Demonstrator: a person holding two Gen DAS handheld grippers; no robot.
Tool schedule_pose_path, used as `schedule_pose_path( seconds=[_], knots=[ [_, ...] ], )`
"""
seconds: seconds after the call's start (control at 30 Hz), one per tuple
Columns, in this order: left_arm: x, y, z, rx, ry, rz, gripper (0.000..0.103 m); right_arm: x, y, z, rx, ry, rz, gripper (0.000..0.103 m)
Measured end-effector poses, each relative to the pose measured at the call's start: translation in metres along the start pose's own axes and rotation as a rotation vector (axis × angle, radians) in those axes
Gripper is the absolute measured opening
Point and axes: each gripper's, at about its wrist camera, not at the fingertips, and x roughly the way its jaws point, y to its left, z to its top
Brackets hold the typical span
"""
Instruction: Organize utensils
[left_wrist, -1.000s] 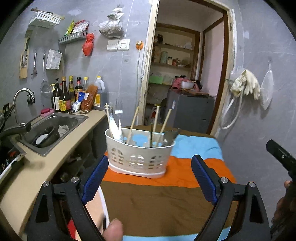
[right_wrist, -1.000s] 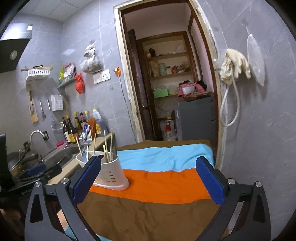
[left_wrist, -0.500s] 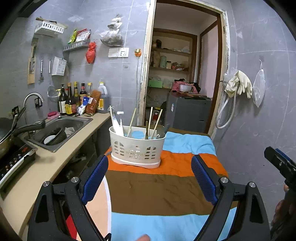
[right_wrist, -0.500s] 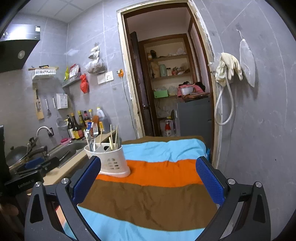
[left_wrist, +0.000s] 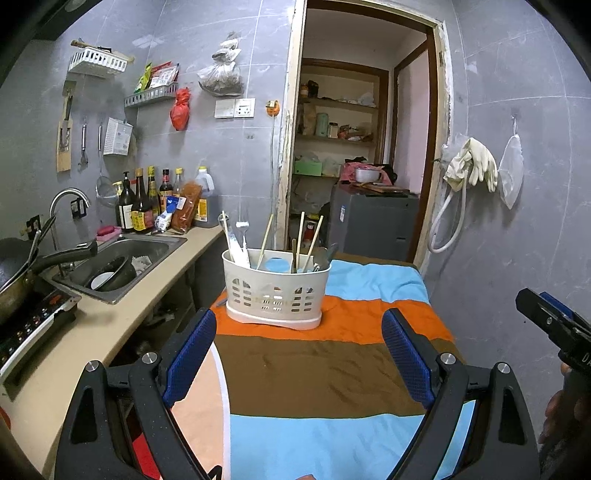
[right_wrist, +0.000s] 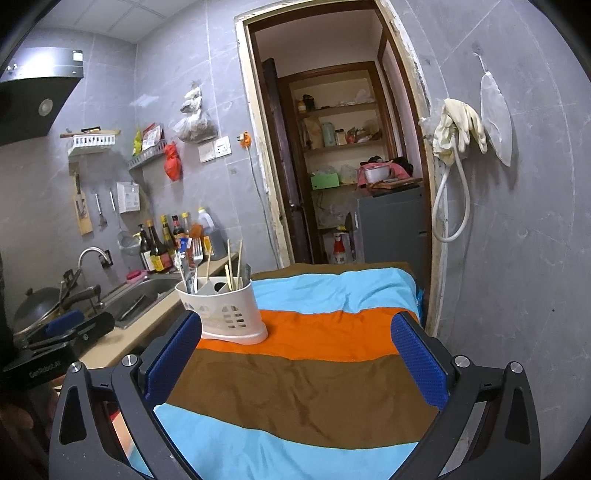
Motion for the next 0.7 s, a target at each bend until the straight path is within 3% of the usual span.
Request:
schedule_pose_path(
  seconds=[0.7],
  knots=[
    [0.0090, -0.0083, 0.0047, 0.005, 0.000, -0.013, 0.088, 0.0094, -0.0081, -0.0010, -0.001, 0.020, 0.001, 0.103]
  ],
)
